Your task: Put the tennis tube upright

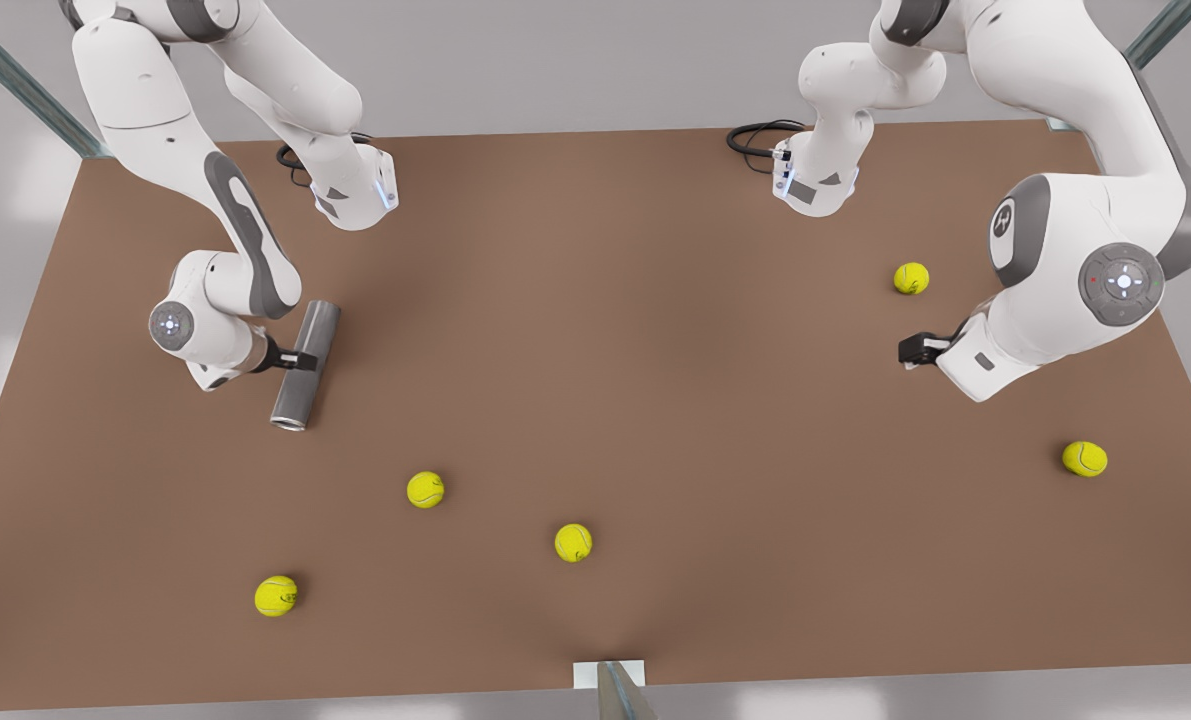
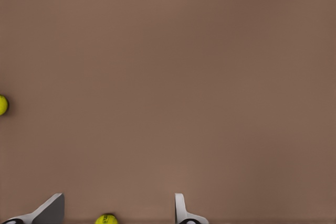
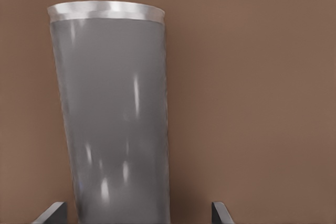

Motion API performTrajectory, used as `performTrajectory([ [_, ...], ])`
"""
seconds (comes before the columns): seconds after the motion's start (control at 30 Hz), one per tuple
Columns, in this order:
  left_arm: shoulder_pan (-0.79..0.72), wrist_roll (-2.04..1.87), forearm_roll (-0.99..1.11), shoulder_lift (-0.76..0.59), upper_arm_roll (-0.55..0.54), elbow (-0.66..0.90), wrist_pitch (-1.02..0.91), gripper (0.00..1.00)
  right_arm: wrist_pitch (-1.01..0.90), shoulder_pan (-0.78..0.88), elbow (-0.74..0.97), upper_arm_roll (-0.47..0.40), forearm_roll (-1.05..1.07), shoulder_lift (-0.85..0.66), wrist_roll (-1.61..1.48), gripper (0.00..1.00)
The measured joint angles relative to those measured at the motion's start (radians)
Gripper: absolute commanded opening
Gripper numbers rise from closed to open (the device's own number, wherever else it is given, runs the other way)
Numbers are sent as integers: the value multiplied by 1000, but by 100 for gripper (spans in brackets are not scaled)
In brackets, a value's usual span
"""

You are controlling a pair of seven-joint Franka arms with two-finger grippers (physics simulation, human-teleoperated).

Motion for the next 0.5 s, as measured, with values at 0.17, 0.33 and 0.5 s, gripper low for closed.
performTrajectory([
  [0.17, 1, 0, 0, 3, 0, 0, 0, 100, 31, 22, -5, 0, 2, 39, 10, 100],
  [0.33, 3, 0, 0, 6, 0, 0, 0, 100, 48, 18, 2, -2, 2, 95, 10, 100],
  [0.5, 3, 0, 0, 11, 0, 0, 0, 100, 53, 18, 3, 0, 2, 97, 11, 89],
])
